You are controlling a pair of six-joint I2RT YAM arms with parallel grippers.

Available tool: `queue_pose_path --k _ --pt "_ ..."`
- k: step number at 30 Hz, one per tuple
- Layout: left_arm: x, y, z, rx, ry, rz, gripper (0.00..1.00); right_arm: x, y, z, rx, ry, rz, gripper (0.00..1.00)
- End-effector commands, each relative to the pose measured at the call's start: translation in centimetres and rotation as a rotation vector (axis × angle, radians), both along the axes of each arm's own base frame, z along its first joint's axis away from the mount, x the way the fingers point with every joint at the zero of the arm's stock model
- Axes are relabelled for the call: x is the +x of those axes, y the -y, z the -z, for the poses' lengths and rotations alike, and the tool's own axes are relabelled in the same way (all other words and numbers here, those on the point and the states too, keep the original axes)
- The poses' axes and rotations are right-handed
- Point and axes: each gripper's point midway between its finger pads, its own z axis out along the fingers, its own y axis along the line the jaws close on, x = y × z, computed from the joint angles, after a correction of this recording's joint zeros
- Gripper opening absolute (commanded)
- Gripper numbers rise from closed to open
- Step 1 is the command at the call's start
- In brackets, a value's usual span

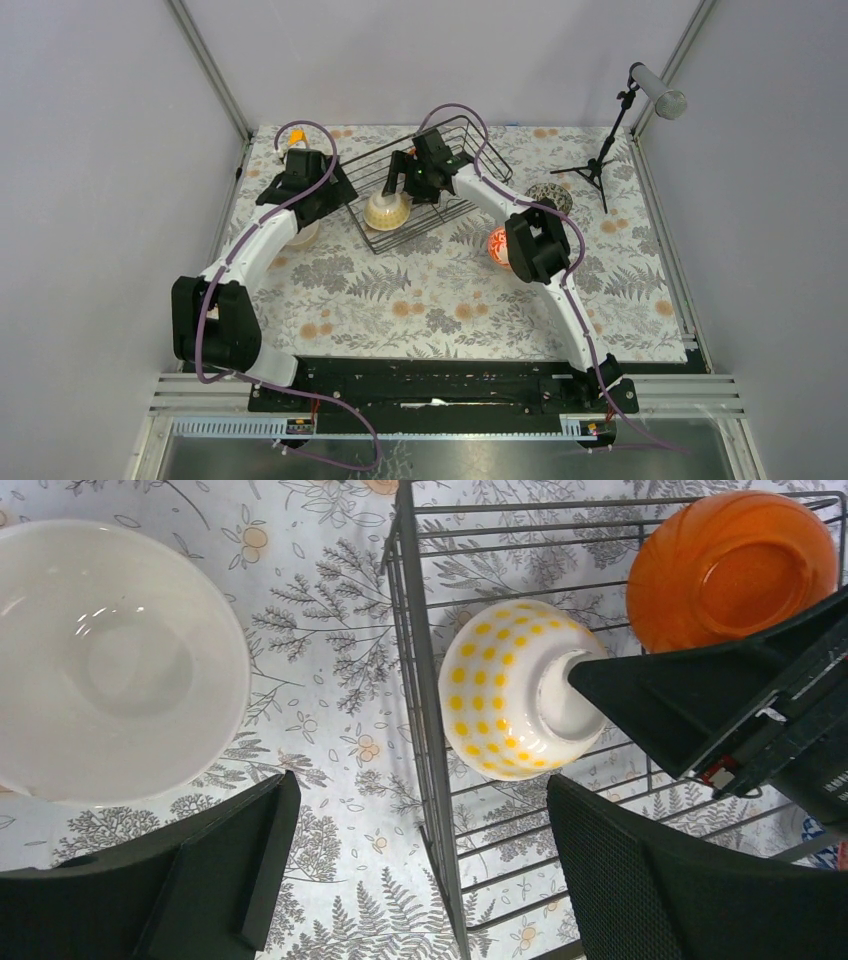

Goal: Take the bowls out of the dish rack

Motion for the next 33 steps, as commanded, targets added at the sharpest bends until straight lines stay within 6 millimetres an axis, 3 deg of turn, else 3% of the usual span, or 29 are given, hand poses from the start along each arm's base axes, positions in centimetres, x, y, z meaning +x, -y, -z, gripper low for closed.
queue_pose_path --k 1,11,17,23,28,33 --pt "1.1 0.9 -1.7 -0.034 0.081 0.032 0.99 -2.6 -0.7 2.7 0.013 -0.121 -0.006 1.00" --pt "1.4 1.4 -0.7 -0.051 0.054 0.062 0.99 -3.2 -2.2 2.5 0.108 -0.161 -0.035 0.95" --pt "1.6 1.4 0.6 -0.048 0.017 0.076 0.97 -3.5 -0.3 2.2 -0.013 -0.122 -0.062 0.94" --pt "2.0 1.8 2.2 -0.056 -0.010 0.105 0.84 -4.2 0.5 3.2 -0.095 -0.126 -0.077 0.94" --pt "2.6 3.1 3.1 -0.089 -0.010 0.171 0.54 -5.0 0.6 4.3 -0.099 -0.182 -0.070 0.92" --pt "2.6 3.6 3.8 -0.112 -0.018 0.181 0.50 -5.1 0.0 4.5 -0.071 -0.201 -0.068 0.92"
